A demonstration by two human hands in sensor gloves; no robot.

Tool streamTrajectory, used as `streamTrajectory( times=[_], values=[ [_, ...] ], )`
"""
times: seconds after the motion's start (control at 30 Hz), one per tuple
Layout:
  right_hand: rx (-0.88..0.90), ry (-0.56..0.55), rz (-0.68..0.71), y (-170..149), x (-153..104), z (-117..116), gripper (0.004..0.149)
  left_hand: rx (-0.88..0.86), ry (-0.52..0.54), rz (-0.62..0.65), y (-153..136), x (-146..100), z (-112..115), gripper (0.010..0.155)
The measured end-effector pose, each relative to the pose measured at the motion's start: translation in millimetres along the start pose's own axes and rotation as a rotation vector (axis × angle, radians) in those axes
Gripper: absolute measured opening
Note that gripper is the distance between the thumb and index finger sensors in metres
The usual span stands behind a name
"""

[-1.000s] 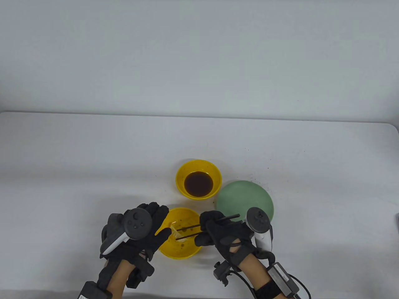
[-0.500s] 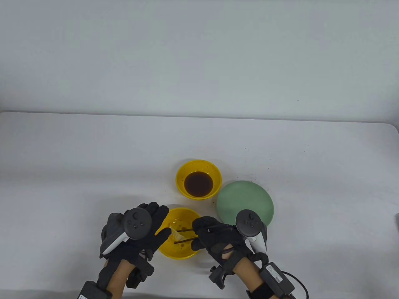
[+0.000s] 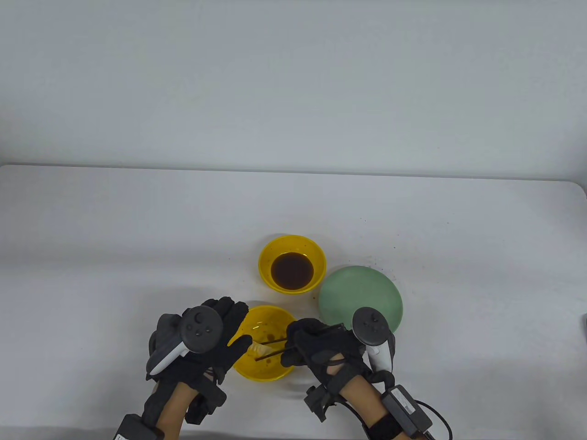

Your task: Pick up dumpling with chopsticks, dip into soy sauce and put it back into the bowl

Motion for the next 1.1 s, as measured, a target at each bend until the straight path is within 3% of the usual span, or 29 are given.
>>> streamTrajectory(
  times=[0.83, 1.1],
  values=[
    [0.243, 0.052, -0.059, -8, 14, 26, 0.039, -0.027, 0.018, 0.010, -3, -4, -4, 0.075],
    [0.356, -0.024, -0.027, 2, 18, 49, 0.039, -0.033, 0.024, 0.010, -4, -5, -6, 0.075]
  ],
)
Point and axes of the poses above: the tracker on the back of each hand, its own y axis roughly to the thumb side, its own x axis roughly from the wrist to the fingertips, z = x × y, the point moved 1 cm from there along x, roughly from the wrist to the fingertips, and after that the axes turned 12 degrees about -y, right-handed, at the moved point
